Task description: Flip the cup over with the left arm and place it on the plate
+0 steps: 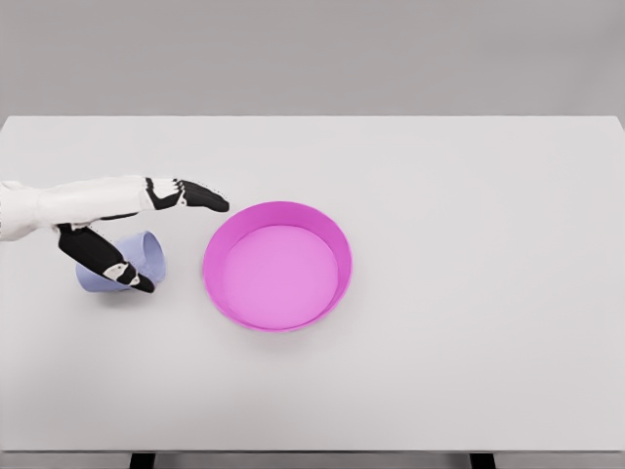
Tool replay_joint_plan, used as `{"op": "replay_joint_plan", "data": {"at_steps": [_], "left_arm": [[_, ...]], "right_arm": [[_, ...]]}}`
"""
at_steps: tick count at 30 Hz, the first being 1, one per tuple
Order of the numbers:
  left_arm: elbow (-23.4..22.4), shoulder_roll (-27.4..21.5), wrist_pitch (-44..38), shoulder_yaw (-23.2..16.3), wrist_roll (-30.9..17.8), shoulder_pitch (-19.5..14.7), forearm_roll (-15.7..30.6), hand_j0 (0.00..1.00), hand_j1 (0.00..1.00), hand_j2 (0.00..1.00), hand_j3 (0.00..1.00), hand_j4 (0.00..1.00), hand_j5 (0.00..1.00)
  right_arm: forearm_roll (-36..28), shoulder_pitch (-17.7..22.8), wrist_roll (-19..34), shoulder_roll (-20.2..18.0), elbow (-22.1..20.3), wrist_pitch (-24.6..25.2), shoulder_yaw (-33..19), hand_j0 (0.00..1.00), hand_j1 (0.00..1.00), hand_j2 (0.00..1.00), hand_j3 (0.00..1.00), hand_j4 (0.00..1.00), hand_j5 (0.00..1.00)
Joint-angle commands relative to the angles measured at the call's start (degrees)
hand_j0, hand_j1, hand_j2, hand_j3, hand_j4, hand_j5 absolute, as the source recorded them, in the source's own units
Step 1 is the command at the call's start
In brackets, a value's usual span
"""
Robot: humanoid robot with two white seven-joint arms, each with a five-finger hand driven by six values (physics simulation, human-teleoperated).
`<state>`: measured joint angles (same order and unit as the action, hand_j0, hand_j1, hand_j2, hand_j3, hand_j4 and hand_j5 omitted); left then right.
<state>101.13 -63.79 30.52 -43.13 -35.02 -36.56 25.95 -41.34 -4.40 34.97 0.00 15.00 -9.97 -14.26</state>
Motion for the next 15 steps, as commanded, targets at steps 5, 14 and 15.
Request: {"op": "replay_joint_plan", "data": {"at_steps": [5, 14, 15], "left_arm": [[0.0, -1.0, -0.1, 0.1, 0.0, 2.3, 3.7, 1.00, 1.00, 1.00, 1.00, 1.00, 1.00], [0.0, -2.0, -20.7, 6.4, 12.9, 8.8, 15.4, 1.00, 1.00, 1.00, 1.00, 1.00, 1.00], [0.0, -2.7, -24.6, 6.3, 12.7, 9.0, 15.4, 1.00, 1.00, 1.00, 1.00, 1.00, 1.00]], "right_arm": [[0.0, 0.1, 0.0, 0.0, 0.0, 0.3, -0.2, 1.00, 1.00, 1.00, 1.00, 1.00, 1.00], [0.0, 0.1, 0.0, 0.0, 0.0, 0.2, 0.0, 1.00, 1.00, 1.00, 1.00, 1.00, 1.00], [0.0, 0.1, 0.0, 0.0, 0.0, 0.2, 0.0, 1.00, 1.00, 1.00, 1.00, 1.00, 1.00]]}}
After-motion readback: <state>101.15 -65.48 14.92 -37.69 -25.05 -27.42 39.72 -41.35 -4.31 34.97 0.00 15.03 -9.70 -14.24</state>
